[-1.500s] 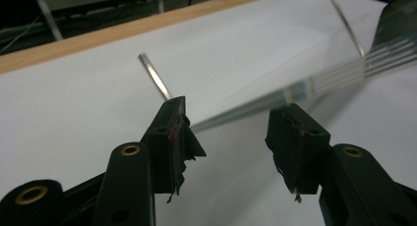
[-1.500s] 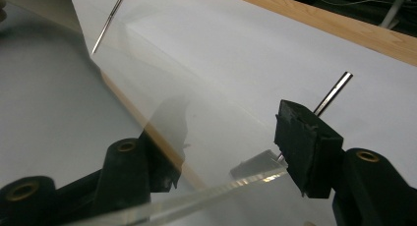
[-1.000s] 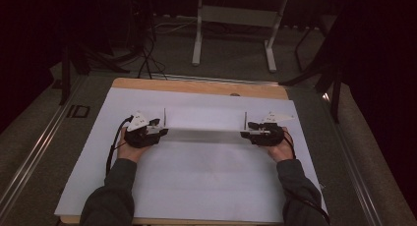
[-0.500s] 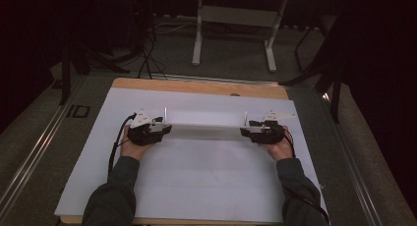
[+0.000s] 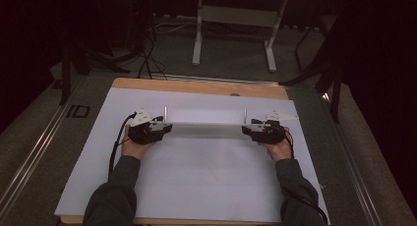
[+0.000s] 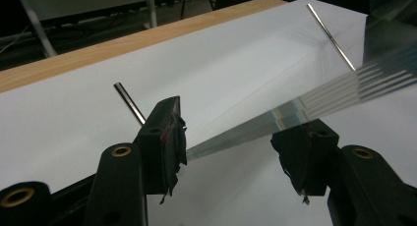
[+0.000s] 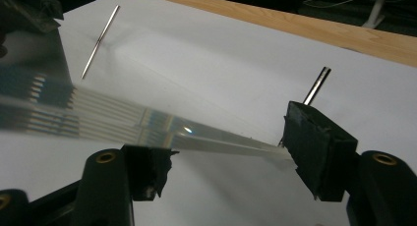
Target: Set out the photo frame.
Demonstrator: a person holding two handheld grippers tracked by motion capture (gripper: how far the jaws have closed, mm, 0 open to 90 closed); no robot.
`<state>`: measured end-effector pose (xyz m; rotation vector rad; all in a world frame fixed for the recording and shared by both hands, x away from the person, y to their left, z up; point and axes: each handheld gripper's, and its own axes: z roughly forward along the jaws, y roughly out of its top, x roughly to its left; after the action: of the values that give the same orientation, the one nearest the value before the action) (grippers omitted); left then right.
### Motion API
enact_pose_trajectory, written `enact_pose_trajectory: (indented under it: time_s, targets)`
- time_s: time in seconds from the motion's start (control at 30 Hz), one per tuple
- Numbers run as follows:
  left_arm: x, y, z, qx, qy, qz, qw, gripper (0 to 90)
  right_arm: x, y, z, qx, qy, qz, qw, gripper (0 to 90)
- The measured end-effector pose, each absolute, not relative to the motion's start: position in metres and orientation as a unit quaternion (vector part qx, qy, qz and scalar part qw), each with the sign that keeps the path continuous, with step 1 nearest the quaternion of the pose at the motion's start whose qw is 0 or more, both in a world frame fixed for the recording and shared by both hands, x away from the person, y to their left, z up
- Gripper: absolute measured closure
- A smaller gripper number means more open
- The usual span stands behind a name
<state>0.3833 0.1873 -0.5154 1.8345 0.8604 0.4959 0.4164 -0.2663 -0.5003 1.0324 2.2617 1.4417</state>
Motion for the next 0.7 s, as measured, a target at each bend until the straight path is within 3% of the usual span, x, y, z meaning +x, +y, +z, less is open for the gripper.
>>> enact_pose_trajectory:
  time_s: [0.7]
  targets:
    - [0.393, 0.182, -0.507, 0.739, 0.384, 0.231, 0.503, 47.5, 0.42, -0.259, -0.488, 0.354, 0.761, 0.508, 0.193, 45.8]
